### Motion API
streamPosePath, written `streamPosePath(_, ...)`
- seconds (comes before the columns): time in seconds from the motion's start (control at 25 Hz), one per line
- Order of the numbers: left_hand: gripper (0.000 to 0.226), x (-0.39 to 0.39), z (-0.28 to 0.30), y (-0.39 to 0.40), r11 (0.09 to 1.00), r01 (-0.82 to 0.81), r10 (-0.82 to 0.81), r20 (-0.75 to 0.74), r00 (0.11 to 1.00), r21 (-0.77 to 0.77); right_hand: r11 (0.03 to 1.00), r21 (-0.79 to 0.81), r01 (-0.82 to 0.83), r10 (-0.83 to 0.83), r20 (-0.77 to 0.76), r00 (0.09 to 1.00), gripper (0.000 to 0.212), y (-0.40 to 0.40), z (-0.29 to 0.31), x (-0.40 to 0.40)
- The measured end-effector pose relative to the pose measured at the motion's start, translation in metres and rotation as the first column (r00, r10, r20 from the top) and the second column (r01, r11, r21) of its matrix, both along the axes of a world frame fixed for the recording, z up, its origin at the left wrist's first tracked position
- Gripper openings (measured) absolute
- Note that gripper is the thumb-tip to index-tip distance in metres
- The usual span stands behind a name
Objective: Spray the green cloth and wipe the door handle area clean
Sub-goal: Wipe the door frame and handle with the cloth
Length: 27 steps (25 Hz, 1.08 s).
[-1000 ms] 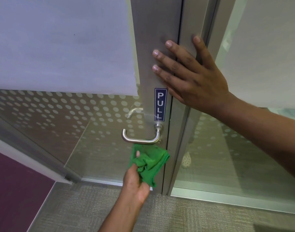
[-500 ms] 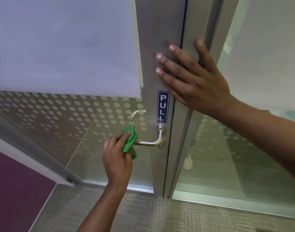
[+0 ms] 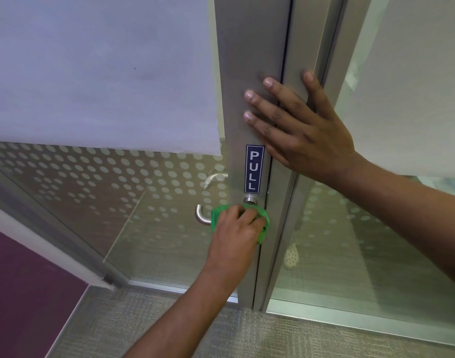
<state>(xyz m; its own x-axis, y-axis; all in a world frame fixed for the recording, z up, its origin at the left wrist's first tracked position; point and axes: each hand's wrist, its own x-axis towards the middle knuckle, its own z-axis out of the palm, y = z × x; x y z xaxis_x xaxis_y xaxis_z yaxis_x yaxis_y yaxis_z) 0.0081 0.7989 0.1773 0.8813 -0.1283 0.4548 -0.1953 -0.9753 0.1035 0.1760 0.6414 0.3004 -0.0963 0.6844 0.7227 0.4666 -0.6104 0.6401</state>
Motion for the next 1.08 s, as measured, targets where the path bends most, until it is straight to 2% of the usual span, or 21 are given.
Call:
streamPosePath(0.16,0.033,0.012,0.003,-0.010,0.999,-0.023,0.024,-0.051,0.998,0.022,1.000,-0.012,0.011,-0.011,0.004,1.000,0.046,0.000,-0.001,0.001)
streamPosePath(0.36,0.042,-0.019,-0.014,0.005,0.998,0.047,-0.047,-0.001,0.999,0.035,1.000,-0.020,0.012,-0.012,-0.004,1.000,0.048,-0.001,-0.001,0.002)
streamPosePath(0.4,0.045,-0.021,-0.013,0.012,1.000,0.018,-0.018,0.022,1.000,0.002,1.000,-0.021,0.013,-0.013,-0.002,1.000,0.047,-0.001,-0.001,0.002)
streamPosePath(0.48,0.053,-0.017,-0.008,0.033,0.982,-0.147,0.152,0.037,0.988,-0.116,1.000,-0.015,0.008,-0.008,0.006,1.000,0.046,-0.001,-0.001,0.002)
streamPosePath(0.56,0.058,-0.012,-0.001,0.059,0.901,-0.341,0.345,-0.033,0.938,-0.267,1.000,-0.009,-0.001,0.001,0.002,1.000,0.045,0.000,-0.001,0.003)
streamPosePath(0.6,0.055,-0.011,0.002,0.072,0.851,-0.390,0.387,-0.082,0.918,-0.351,1.000,-0.010,-0.004,0.005,0.001,1.000,0.045,0.000,-0.001,0.003)
streamPosePath(0.72,0.042,-0.009,0.003,0.091,0.748,-0.392,0.388,-0.127,0.913,-0.535,1.000,-0.007,-0.011,0.011,0.005,1.000,0.045,0.000,-0.001,0.004)
streamPosePath(0.92,0.037,-0.022,-0.004,0.074,0.630,-0.412,0.470,-0.099,0.877,-0.658,1.000,-0.024,0.002,-0.002,-0.006,1.000,0.046,0.000,0.000,0.003)
streamPosePath(1.0,0.044,-0.033,-0.008,0.063,0.658,-0.386,0.439,-0.088,0.894,-0.646,1.000,-0.029,-0.002,0.002,-0.007,1.000,0.045,0.001,0.002,0.001)
streamPosePath(1.08,0.054,-0.040,-0.012,0.051,0.750,-0.370,0.388,-0.087,0.917,-0.548,1.000,-0.029,-0.012,0.011,-0.035,0.999,0.043,0.002,0.003,-0.001)
